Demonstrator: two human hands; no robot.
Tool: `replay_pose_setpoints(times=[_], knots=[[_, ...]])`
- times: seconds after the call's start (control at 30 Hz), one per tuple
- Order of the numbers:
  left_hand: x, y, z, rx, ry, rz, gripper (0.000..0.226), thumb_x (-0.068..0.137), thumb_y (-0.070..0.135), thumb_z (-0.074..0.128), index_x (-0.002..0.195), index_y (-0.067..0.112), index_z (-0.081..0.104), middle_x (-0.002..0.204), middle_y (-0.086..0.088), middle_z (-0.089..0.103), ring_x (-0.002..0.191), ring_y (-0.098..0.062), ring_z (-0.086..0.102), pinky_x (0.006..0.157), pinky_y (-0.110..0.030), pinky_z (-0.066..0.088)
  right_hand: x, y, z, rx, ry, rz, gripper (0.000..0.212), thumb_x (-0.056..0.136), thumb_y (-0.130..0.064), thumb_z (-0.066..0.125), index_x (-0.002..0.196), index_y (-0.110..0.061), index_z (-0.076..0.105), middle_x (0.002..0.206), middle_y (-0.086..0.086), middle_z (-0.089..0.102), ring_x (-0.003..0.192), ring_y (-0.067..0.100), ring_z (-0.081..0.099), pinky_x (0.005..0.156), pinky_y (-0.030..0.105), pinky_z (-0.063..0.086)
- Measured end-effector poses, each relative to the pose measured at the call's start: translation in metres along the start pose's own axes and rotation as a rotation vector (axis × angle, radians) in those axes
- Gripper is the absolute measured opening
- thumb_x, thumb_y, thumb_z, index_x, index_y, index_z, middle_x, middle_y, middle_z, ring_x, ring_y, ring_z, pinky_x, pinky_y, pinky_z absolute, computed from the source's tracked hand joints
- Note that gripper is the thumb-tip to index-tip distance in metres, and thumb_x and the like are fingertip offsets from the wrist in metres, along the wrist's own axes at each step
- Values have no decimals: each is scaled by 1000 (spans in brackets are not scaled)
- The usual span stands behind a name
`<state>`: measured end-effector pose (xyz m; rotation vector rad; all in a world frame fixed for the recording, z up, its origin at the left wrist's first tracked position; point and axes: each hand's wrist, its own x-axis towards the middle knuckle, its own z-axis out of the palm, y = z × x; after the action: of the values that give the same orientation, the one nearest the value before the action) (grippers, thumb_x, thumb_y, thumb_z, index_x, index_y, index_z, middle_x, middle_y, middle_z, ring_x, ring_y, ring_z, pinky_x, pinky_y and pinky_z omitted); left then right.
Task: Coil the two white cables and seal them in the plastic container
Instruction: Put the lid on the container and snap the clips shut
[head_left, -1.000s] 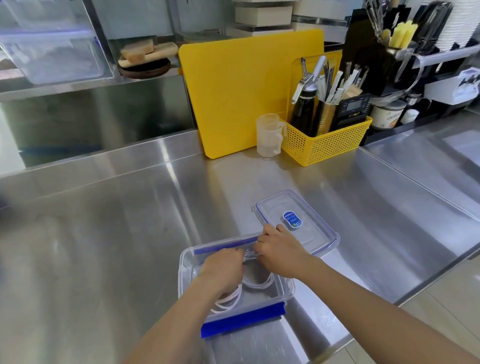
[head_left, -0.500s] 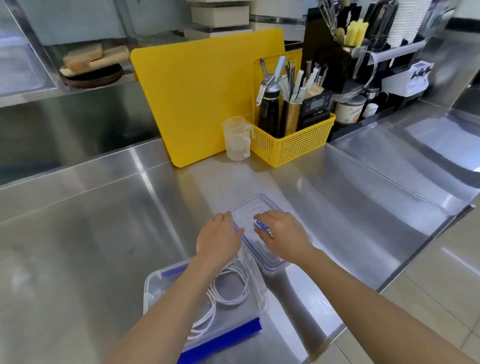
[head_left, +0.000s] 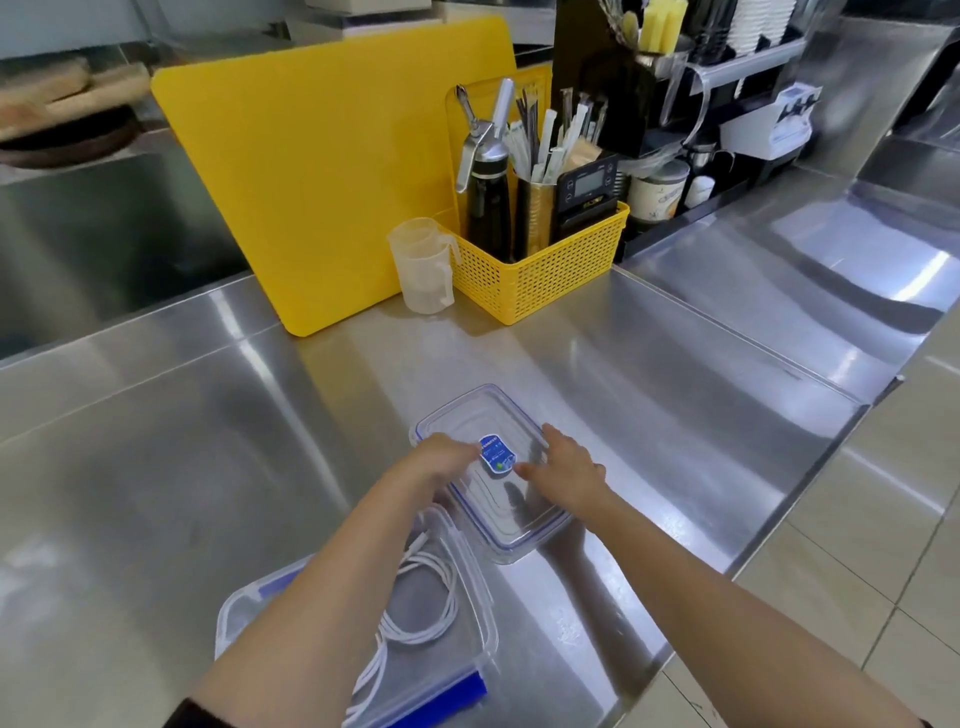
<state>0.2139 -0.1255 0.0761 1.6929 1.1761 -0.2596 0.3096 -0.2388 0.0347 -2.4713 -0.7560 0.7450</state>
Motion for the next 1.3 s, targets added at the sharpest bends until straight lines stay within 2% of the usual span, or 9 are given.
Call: replay_pose_setpoints(times=[0.13, 0.23, 0.3, 0.5, 0.6, 0.77, 0.97, 1.1, 1.3], knots=[[2, 0, -19, -447, 35, -148, 49, 92, 30, 54, 133, 8, 40, 133, -20, 47, 111, -36, 53, 78, -49, 43, 6, -11, -2, 170, 45, 83, 65, 81, -38, 63, 135, -19, 32, 138, 11, 43, 125, 31, 39, 101, 42, 28], [5, -6, -25, -739, -4, -191, 7, 93, 12, 53, 92, 5, 55, 85, -11, 52, 82, -23, 53, 90, -54, 45, 7, -13, -4, 387, -19, 77, 57, 82, -29, 64, 132, -17, 38, 133, 11, 49, 114, 30, 49, 107, 45, 31], [4, -4, -26, -878, -13, -167, 15, 93, -1, 48, 78, 2, 52, 73, -10, 48, 66, -19, 48, 85, -52, 45, 7, -16, -4, 526, -28, 59, 50, 80, -24, 66, 125, -15, 45, 127, 10, 54, 106, 29, 53, 106, 47, 33], [-12, 3, -36, -1078, 86, 6, 16, 92, -5, 46, 78, 0, 51, 65, -11, 49, 58, -17, 47, 59, -41, 54, 15, -31, -21, 564, 255, 19, 62, 78, -31, 69, 129, -14, 40, 137, 10, 41, 121, 31, 44, 106, 50, 32], [-21, 2, -39, -1242, 113, 43, 12, 89, -4, 51, 78, 0, 55, 49, -8, 58, 53, -16, 54, 63, -36, 54, 14, -46, -37, 944, 127, 91, 70, 77, -30, 71, 133, -14, 32, 130, 10, 45, 105, 29, 56, 91, 43, 48], [-55, -16, -66, -1260, 41, 220, 20, 88, 25, 59, 98, 9, 62, 81, -12, 70, 77, -23, 64, 81, -36, 51, 5, -70, -40, 1308, -40, 105, 41, 81, -12, 67, 116, -3, 48, 83, 9, 59, 57, 17, 61, 37, 17, 46], [-75, -81, -105, -1383, 58, 223, 39, 90, 40, 47, 101, 7, 64, 86, -11, 67, 74, -25, 67, 87, -43, 50, -14, -82, -24, 1076, -226, -3, 11, 80, -4, 65, 86, -8, 57, 67, 7, 57, 35, 8, 57, 34, 14, 42], [-92, -116, -98, -955, 310, 132, 21, 92, 21, 51, 84, 6, 64, 64, -4, 68, 59, -18, 65, 62, -31, 54, -30, -87, -1, 958, -319, -38, 10, 81, -3, 64, 87, -7, 56, 65, 8, 53, 34, 6, 54, 33, 15, 42], [-113, -159, -67, -591, 544, 51, 38, 89, 43, 46, 99, 10, 61, 105, -14, 64, 97, -34, 61, 92, -48, 48, -53, -84, 29, 723, -261, -114, 32, 86, -16, 61, 115, -9, 49, 96, 6, 56, 71, 12, 56, 51, 17, 46]])
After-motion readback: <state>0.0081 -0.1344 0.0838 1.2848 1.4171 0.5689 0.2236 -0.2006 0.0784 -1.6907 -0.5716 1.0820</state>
